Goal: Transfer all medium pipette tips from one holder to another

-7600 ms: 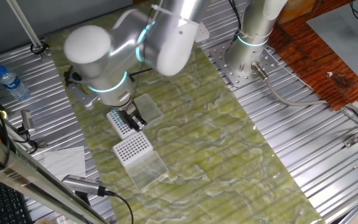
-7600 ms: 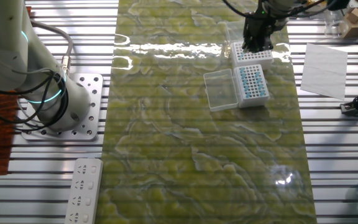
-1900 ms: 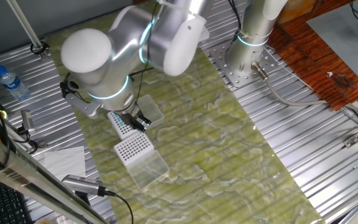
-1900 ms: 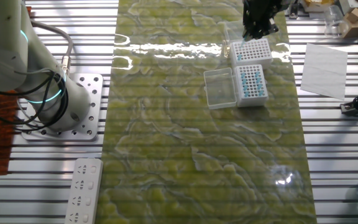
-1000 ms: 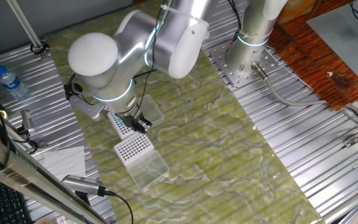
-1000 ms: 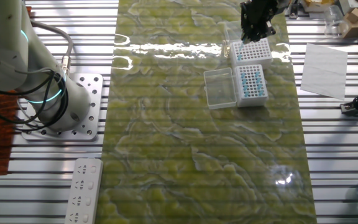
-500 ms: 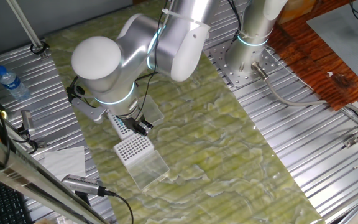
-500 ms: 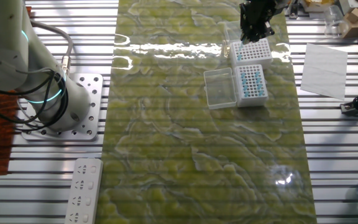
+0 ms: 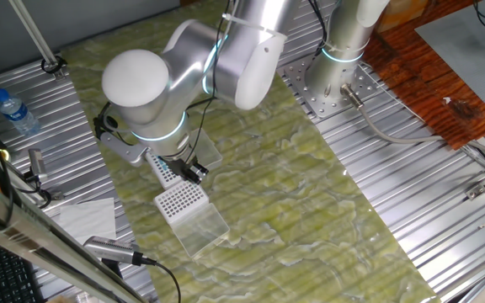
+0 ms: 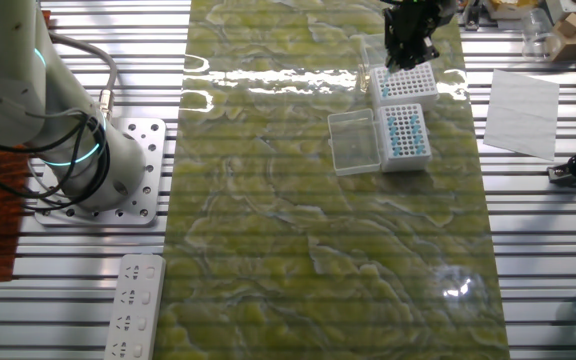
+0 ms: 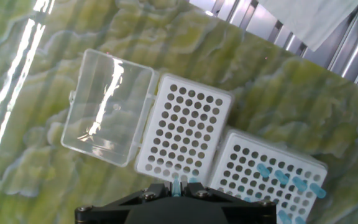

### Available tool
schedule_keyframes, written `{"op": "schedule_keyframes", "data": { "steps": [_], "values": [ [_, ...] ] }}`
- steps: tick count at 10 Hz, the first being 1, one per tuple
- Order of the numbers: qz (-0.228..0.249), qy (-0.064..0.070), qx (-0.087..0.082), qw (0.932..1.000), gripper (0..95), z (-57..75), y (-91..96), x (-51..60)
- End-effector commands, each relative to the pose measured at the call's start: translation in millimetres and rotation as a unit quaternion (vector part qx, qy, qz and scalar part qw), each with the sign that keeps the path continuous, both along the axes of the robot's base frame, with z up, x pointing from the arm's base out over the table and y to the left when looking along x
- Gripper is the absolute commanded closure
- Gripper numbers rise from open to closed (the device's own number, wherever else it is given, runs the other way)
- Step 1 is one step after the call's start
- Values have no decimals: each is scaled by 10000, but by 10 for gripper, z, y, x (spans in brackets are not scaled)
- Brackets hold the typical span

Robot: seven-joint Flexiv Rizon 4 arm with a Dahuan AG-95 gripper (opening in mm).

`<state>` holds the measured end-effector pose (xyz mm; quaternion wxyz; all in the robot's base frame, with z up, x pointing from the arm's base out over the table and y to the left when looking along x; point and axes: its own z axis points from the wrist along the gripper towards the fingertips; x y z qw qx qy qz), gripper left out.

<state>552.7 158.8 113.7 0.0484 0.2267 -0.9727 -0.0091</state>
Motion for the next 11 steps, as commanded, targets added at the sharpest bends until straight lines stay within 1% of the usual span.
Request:
{"op": "schedule_keyframes", "data": {
  "steps": [1,2,3,4,5,6,7,8,9,10,11],
  "values": [
    [89,-62,1,9999,950,-17,-7,-9],
    [181,-97,-1,9998,760,-21,-8,-11],
    [201,-105,-10,9997,760,-21,-8,-11],
    [245,-124,-10,9996,570,-23,-9,-10],
    [286,-116,-30,9995,570,-24,-10,-9],
    [375,-98,-107,9992,570,-15,-30,-9],
    [514,-88,-145,9985,760,1,-107,-3],
    [682,-87,-126,9976,760,16,-214,5],
    [682,-87,-126,9976,760,16,-214,5],
    [915,-96,-105,9957,760,3,-387,18],
    [984,-105,-102,9950,760,-11,-433,20]
  ]
}}
